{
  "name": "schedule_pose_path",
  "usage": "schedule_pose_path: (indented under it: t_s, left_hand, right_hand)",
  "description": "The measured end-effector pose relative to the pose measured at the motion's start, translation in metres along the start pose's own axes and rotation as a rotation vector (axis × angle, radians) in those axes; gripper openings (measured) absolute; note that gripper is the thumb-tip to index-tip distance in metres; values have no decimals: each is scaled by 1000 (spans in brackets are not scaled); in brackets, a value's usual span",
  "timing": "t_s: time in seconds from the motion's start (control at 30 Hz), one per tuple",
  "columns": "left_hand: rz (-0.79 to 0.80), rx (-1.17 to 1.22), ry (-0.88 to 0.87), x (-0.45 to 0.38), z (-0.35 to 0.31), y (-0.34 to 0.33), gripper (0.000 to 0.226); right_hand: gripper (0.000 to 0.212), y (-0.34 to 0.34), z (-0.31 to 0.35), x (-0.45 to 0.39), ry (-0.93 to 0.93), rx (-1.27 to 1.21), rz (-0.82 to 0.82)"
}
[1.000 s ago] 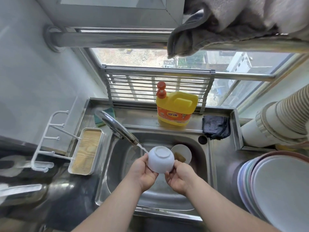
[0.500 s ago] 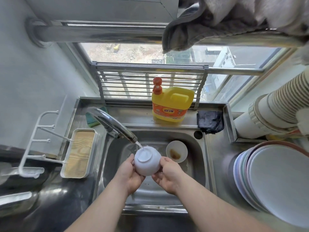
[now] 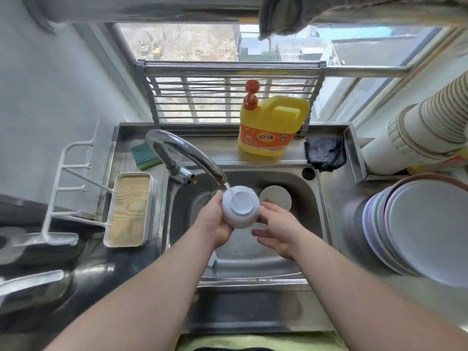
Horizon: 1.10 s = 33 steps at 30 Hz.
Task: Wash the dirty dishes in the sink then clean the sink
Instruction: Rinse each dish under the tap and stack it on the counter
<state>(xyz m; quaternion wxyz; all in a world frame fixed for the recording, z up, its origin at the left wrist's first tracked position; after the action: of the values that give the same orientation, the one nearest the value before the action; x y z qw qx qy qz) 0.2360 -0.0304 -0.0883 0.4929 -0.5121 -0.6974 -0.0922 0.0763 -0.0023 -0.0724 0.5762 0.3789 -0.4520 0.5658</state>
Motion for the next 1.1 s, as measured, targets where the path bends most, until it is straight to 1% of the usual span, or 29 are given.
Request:
schedule_pose_path:
  t_s: [0.1,0.17,0.2,0.3,0.37,0.4,0.47,0.5,0.57,0.6,0.67,0.7,0.77,0.83,0.9,0.93,1.0,1.1]
  left_hand:
    - [-22,-86,21,0,3,1,54]
    - [-20,-172,68,2,4,3,54]
    - [-7,-167,97,1,5,3,55]
    - [35,-69,217,-1,13,-1,68]
    - [57,74,258,-1,17,-6,77]
    - [64,155,258,-1,17,-9,77]
    - [78,224,206,0,13,-13,66]
    - [72,201,164,4,10,-15,55]
    - [27,142,61,4,5,-11,26]
    - [14,120,1,3,3,-7,27]
    - [-9,78,-110,4,1,2,51]
    - [-2,48,-144,4,1,3,64]
    - [-23,-34,-197,5,2,3,74]
    - [-73,-91,-257,3,1,5,75]
    - [-70,-133,-310,1,1,10,73]
    - [-46,-151,-335,2,1,10,71]
    - [-5,-167,-368,3,2,12,67]
    - [32,-162,-362,5,1,12,64]
  right_hand:
    - [43,0,-1,-1,40,-8,-14]
    - [39,0,-3,-3,73,-38,-35]
    - [38,0,-4,-5,93,-58,-42]
    - [37,6,-3,-6,180,-91,-71]
    - [40,11,-1,-7,272,-75,-98]
    - [42,13,0,-8,303,-73,-97]
    - [43,14,2,-9,313,-71,-77]
    - [40,14,4,-10,285,-84,-62]
    - [28,13,5,-13,195,-167,-13]
    - [25,11,6,-15,161,-228,17]
    - [23,7,6,-18,99,-311,60]
    - [24,3,5,-19,67,-297,74]
    - [32,-3,3,-21,9,-192,102]
    - [37,-6,3,-24,-3,-132,126]
    - [41,-8,5,-26,16,-94,129]
    - [37,-10,8,-25,37,-55,124]
    - [21,-15,13,-23,108,37,100]
    - [27,-25,21,-22,201,49,59]
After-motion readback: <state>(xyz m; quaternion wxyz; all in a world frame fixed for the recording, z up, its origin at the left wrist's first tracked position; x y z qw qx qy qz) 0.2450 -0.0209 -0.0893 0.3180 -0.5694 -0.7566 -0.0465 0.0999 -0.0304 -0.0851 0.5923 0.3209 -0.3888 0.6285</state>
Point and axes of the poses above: each hand's wrist, its own x-axis away from the middle knuckle, its own y-axis out of the back of the hand, z = x × y, the point moved 3 cm from there along -x, towards the middle knuckle, and after that the axes turned 12 degrees about -y, right-handed, at the moved point
